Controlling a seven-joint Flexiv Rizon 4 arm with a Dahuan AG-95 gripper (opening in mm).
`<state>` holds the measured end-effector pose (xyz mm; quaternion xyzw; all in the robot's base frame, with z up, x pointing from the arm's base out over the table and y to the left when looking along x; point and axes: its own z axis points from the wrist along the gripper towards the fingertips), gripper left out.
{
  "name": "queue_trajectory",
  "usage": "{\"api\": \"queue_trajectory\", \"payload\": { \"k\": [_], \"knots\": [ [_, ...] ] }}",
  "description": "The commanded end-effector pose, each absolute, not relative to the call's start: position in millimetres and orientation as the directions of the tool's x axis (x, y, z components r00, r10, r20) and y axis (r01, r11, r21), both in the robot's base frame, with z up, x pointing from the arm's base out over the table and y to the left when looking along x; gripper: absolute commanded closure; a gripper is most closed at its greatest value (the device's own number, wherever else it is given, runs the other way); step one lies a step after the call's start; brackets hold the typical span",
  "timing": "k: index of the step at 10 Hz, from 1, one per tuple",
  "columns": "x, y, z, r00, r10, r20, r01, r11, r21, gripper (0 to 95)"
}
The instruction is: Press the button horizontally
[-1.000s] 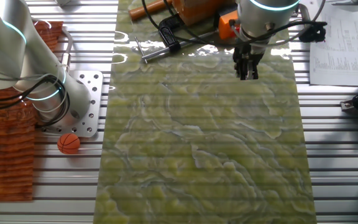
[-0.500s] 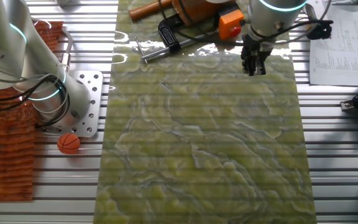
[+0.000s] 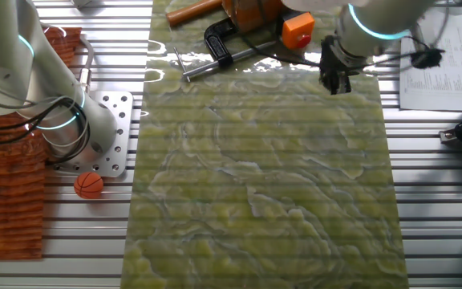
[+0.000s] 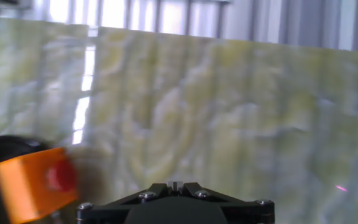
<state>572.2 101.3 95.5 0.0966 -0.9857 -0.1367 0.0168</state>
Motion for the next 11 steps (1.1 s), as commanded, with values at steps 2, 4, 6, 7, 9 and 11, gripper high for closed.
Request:
{"api": "queue_trajectory", "payload": {
  "k": [2, 4, 6, 7, 9, 11],
  "knots": [
    [582.6, 152.9, 86.7, -0.962, -0.270, 0.042, -0.243, 0.915, 0.323, 95.0],
    [587.8, 161.2, 80.6, -0.975, -0.217, 0.047, -0.191, 0.929, 0.318, 95.0],
    [588.3, 162.2, 81.5, -0.978, -0.198, 0.066, -0.168, 0.935, 0.312, 95.0],
    [588.0, 162.0, 81.2, -0.979, -0.191, 0.077, -0.160, 0.940, 0.302, 95.0],
    [588.0, 162.0, 81.2, -0.982, -0.173, 0.070, -0.145, 0.944, 0.296, 95.0],
    [588.0, 162.0, 81.2, -0.973, -0.224, 0.049, -0.199, 0.929, 0.312, 95.0]
  ]
}}
